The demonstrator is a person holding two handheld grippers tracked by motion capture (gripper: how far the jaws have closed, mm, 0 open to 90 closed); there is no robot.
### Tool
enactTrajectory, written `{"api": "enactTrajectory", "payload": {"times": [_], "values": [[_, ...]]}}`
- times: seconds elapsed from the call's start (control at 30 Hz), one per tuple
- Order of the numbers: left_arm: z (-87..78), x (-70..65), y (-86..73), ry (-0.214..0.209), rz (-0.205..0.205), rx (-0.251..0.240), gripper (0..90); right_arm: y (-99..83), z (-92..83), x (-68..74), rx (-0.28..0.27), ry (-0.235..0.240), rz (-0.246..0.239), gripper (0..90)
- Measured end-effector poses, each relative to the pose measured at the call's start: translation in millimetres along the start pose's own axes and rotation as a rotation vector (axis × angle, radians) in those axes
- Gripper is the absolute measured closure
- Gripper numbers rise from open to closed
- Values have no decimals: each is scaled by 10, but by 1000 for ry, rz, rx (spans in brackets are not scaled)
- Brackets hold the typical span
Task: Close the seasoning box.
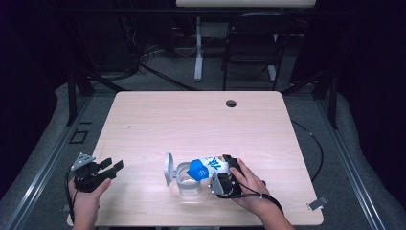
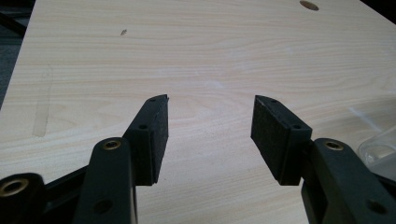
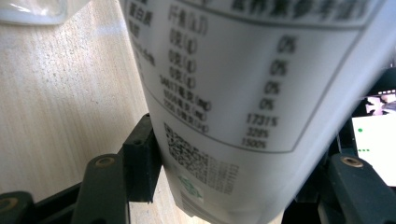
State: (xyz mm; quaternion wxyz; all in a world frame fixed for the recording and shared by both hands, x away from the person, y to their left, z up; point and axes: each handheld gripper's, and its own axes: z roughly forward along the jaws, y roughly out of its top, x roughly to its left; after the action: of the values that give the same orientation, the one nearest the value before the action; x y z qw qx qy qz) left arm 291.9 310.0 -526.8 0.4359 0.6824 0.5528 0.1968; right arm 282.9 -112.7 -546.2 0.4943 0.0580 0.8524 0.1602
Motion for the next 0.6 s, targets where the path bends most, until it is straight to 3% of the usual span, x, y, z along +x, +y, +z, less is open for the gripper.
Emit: {"api": "enactTrajectory", "payload": {"times": [0.27, 0.3, 0.6], "values": [[-3, 11, 1, 1, -2, 4, 470, 11, -6, -16, -3, -13, -31, 396], [-2, 13, 1, -2, -2, 6, 470, 21, -23, -29, 19, -17, -52, 396], [-6, 21, -1, 1, -6, 5, 469, 31, -19, -39, 12, -24, -70, 397]]}}
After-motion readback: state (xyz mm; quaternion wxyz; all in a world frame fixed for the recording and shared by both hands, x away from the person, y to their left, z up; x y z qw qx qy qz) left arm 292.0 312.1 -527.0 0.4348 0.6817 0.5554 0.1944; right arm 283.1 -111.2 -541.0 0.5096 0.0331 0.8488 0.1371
